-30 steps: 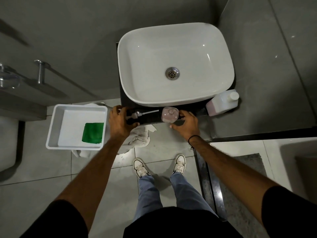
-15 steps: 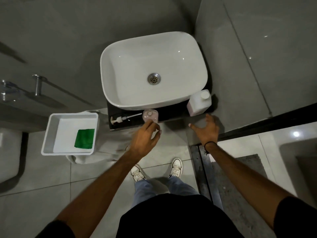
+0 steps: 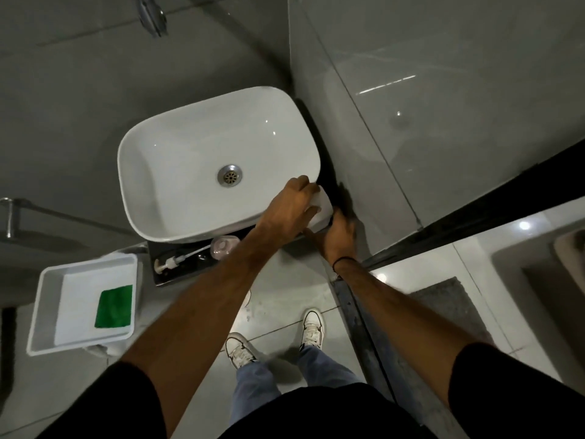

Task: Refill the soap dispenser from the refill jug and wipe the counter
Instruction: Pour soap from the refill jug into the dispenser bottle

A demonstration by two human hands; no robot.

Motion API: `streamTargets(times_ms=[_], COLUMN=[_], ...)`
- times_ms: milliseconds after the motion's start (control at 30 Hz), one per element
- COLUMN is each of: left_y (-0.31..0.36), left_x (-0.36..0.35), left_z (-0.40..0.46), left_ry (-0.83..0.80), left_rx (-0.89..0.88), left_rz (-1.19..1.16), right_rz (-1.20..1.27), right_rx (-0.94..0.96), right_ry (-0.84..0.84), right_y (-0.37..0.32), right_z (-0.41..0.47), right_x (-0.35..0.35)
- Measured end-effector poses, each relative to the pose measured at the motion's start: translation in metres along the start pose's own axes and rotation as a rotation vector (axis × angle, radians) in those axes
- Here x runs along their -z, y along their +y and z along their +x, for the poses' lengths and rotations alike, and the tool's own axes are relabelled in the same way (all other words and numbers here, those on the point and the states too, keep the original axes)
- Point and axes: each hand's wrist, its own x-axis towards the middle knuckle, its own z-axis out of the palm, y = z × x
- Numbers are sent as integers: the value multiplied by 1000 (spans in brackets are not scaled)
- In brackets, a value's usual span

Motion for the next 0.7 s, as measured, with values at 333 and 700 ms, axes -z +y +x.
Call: streamTargets(times_ms=[333,700], left_y=[2,14], left_x=[-1,9], left_z=[-26,-32], left_ry=[166,178], left_rx=[63,118], left_rz=[121,44], right_rz=[-15,6], right_rx=[24,33], right_ry=[-32,-45], right_y=[6,3], right_z=[-10,-16], right_x=[4,7])
